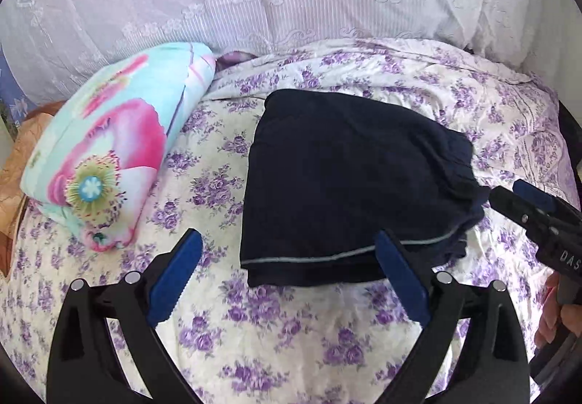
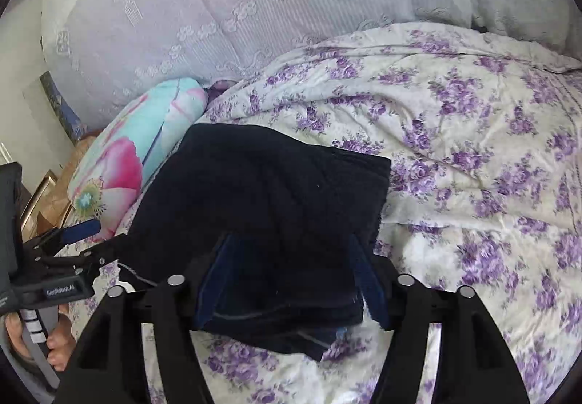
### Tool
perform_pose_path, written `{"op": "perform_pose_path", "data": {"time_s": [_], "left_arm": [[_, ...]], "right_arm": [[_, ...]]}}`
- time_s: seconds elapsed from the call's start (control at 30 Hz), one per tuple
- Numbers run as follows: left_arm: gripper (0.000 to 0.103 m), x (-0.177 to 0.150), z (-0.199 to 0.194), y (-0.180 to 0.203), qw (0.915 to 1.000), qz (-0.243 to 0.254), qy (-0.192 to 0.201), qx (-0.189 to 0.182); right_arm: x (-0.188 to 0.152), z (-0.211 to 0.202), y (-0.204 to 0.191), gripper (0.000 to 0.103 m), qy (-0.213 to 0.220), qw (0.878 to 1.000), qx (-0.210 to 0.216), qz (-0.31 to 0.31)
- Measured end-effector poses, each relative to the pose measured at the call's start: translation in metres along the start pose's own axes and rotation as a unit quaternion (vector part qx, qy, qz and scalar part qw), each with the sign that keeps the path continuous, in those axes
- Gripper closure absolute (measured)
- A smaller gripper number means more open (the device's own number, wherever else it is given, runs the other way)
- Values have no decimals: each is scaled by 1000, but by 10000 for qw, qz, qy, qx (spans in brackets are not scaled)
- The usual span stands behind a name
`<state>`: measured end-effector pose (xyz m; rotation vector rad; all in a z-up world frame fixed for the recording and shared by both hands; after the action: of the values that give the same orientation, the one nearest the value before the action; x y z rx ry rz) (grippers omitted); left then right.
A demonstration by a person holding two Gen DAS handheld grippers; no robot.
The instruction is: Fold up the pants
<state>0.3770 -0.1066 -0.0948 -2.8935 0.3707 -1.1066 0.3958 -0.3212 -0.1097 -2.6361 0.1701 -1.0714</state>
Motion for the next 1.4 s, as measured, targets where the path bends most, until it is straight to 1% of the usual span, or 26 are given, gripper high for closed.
{"op": "perform_pose_path", "data": {"time_s": [0.03,0.1,0.17,0.23,0.3,0.43,0.5,0.67,0.8,1.13,1.23,1.4], "left_arm": [[5,-2,-16,4,10000,11,59,13],[5,-8,-45,13,9999,21,132,-29],[5,-14,-70,19,9998,9,143,-111],[5,-18,-92,25,9997,16,140,-178],[5,-21,-112,27,9997,24,202,-156],[5,-26,-148,25,9993,-68,366,-100],[5,-27,-157,24,9993,-107,359,-80],[5,-30,-170,19,9992,-124,368,27],[5,-32,-173,19,9993,-127,356,2],[5,-32,-170,21,9994,-110,341,-27],[5,-30,-168,20,9992,-77,379,39],[5,-29,-164,21,9993,-87,357,46]], "right_arm": [[-6,-17,-3,21,139,9999,-79,14],[-19,-47,-11,9,342,9989,-319,10],[-37,-77,-22,4,492,9973,-546,-34],[-52,-103,-33,4,619,9947,-816,-102],[-64,-123,-44,4,616,9925,-1029,-233],[-72,-156,-63,4,748,9890,-1136,-590],[-72,-169,-69,4,824,9884,-1107,-632],[-71,-191,-75,4,911,9903,-945,-463],[-71,-198,-80,4,909,9904,-929,-464],[-73,-197,-85,4,832,9919,-840,-459],[-73,-196,-85,4,825,9920,-843,-451],[-72,-193,-82,4,809,9924,-842,-399]]}}
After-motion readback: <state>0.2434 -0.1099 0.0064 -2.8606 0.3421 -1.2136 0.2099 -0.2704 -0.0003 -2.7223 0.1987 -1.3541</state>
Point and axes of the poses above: each gripper's, at about its wrist camera, not at the fingertips, and z roughly the way its jaws point, y to its right, x to its top, the point moved 8 cm from there along z, roughly the way its jaws point, and after that the axes turned 7 degrees about z, right-handed, at the moved point
